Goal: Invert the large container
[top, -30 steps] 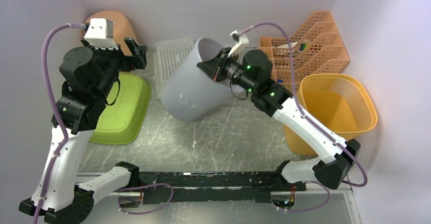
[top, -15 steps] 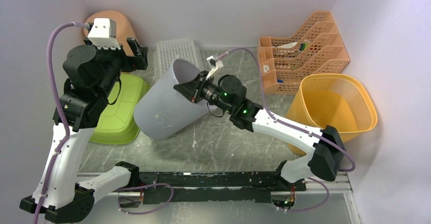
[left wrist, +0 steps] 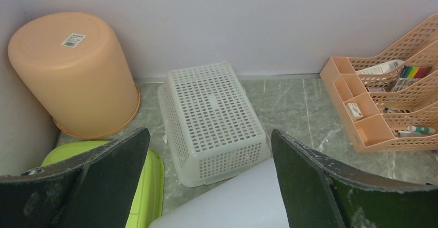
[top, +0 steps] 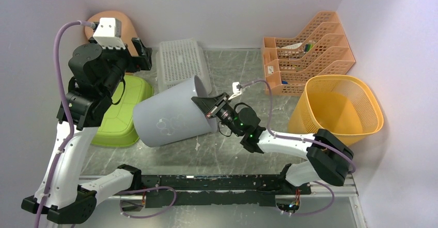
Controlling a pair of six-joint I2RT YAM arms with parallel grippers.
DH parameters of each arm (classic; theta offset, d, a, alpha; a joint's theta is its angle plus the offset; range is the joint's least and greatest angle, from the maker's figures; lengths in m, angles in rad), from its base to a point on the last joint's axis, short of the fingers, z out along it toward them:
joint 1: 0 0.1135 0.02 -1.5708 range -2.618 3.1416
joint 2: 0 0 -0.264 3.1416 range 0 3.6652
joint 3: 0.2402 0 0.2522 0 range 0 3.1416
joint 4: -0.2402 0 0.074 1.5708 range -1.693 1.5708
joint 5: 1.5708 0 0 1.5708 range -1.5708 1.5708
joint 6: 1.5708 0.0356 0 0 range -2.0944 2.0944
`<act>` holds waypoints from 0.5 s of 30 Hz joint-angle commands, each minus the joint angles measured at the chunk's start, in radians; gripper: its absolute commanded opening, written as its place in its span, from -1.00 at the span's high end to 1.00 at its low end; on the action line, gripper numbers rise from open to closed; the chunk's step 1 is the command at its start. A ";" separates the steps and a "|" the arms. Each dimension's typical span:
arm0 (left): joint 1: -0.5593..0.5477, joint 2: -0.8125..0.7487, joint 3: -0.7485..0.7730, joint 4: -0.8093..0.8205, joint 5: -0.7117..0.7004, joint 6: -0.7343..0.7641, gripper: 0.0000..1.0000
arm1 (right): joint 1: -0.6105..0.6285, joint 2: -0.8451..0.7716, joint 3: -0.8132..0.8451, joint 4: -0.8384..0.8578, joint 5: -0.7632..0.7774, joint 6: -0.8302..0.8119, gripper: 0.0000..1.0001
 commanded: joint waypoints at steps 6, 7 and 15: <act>-0.002 0.009 -0.011 0.001 0.000 -0.003 -0.99 | -0.057 0.114 -0.101 0.329 0.001 0.308 1.00; -0.002 0.012 -0.011 0.001 0.002 -0.003 -0.99 | -0.058 0.150 -0.099 0.371 -0.017 0.335 1.00; -0.002 0.039 0.025 -0.014 -0.004 0.010 -0.99 | -0.060 0.358 -0.016 0.639 -0.096 0.493 1.00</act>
